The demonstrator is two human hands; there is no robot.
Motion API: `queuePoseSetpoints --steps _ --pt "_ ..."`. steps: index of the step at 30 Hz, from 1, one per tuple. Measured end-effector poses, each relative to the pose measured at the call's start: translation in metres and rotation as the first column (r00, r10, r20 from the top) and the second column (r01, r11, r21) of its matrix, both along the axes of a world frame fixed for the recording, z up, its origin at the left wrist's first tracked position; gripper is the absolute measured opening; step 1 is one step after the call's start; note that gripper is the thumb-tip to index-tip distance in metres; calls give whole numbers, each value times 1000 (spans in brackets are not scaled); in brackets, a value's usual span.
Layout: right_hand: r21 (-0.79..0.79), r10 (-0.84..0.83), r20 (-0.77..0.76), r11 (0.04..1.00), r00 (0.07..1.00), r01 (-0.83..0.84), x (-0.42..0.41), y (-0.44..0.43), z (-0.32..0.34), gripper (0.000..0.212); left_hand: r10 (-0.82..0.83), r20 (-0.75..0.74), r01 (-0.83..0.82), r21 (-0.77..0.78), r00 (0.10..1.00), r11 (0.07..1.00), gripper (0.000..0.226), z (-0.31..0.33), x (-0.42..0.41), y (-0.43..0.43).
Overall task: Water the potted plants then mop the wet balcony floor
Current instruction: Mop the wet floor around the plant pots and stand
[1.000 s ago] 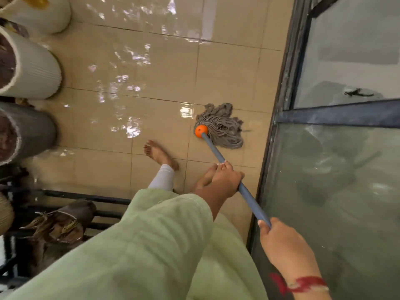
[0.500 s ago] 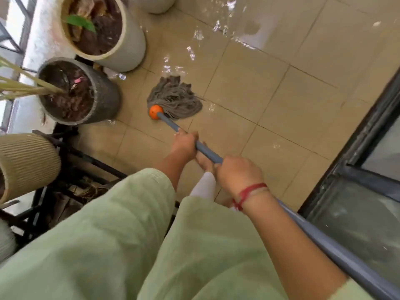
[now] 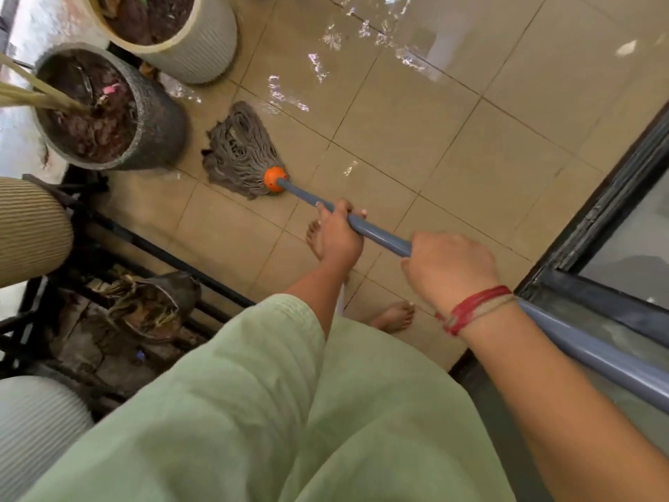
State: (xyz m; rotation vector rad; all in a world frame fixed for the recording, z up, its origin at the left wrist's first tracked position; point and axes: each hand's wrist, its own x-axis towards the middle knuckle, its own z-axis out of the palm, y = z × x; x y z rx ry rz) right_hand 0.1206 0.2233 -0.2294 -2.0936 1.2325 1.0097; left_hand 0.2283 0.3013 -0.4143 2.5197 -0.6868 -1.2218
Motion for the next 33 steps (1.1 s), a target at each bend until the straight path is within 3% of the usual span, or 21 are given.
queuePoseSetpoints --steps 5,8,12,17,18,20,24,28,30,33 --pt "-36 -184 -63 983 981 182 -101 -1 23 25 -99 -181 78 -121 979 990 2 26 -110 -33" --pt "-24 -370 -125 929 921 370 -168 21 38 26 -305 -234 271 -168 923 948 7 26 -175 -24" --pt "1 -602 -254 782 757 623 -255 80 58 28 -589 -316 586 -115 744 802 23 43 -270 9" --pt "-7 -755 -366 587 544 810 -313 170 77 25 -750 -450 804 -110 484 585 45 52 -347 76" --pt "-1 -762 -387 564 520 826 -316 188 78 25 -758 -472 828 -98 450 552 53 53 -353 90" --pt "14 -772 -433 510 466 860 -318 222 79 31 -862 -383 915 -91 331 392 64 52 -363 117" --pt "43 -813 -500 321 298 946 -308 268 73 39 -850 -457 946 -53 262 320 73 51 -357 160" --pt "82 -829 -518 194 208 978 -290 276 60 43 -888 -441 975 -109 127 194 63 55 -340 158" --pt "87 -837 -509 181 200 980 -286 272 53 43 -874 -465 975 -91 140 205 58 53 -336 146" --pt "39 -876 -459 149 150 988 -293 258 42 42 -925 -380 998 -61 2 27 46 52 -340 114"
